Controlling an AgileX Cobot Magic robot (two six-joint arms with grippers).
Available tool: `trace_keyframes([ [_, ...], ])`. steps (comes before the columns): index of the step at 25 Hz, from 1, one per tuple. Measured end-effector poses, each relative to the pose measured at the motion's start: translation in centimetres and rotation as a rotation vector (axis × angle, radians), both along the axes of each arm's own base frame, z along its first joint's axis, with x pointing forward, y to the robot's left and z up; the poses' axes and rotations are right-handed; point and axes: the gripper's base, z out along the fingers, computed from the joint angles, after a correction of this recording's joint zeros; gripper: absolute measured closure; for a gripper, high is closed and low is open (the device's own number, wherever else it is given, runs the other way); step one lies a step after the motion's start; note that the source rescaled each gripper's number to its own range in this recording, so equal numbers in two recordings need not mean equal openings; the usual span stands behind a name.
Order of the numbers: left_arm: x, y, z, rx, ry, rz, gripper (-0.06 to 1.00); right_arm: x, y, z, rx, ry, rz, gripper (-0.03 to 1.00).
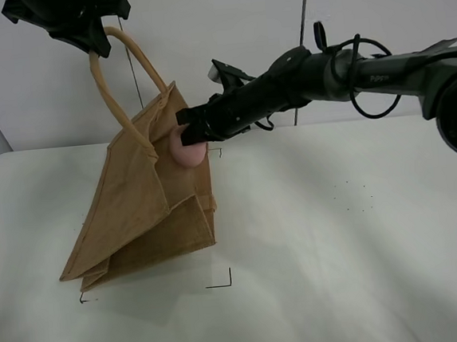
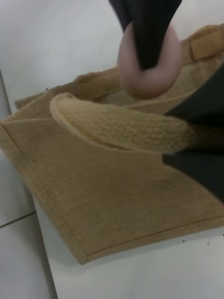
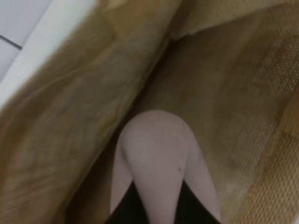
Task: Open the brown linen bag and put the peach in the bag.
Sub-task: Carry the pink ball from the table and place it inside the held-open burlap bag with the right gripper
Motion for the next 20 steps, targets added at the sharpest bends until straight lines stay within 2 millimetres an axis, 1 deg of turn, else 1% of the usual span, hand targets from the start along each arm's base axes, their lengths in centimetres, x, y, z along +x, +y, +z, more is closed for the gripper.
trace_keyframes([
  [4,0.0,0.0,0.0,-0.001,-0.001,0.0,0.94,1.0,0.8,-2.1,0.035,0.047,0.019,0.97],
  [6,0.0,0.0,0.0,-0.004,0.0,-0.001,0.94,1.3,1.2,-2.5,0.048,0.045,0.049,0.97],
  [9,-0.1,-0.2,0.0,-0.018,0.005,-0.006,0.94,1.1,2.2,-2.1,0.026,-0.01,0.11,0.97],
  [13,-0.1,-0.2,0.0,-0.023,0.006,-0.008,0.94,0.8,3.3,-1.6,-0.012,-0.074,0.14,0.97],
  [17,-0.1,-0.2,0.0,-0.023,0.006,-0.01,0.94,0.7,3.3,-1.7,-0.061,-0.16,0.205,0.97],
  [20,-0.1,-0.2,0.0,-0.023,0.006,-0.01,0.94,0.7,3.3,-1.8,-0.082,-0.185,0.23,0.97],
])
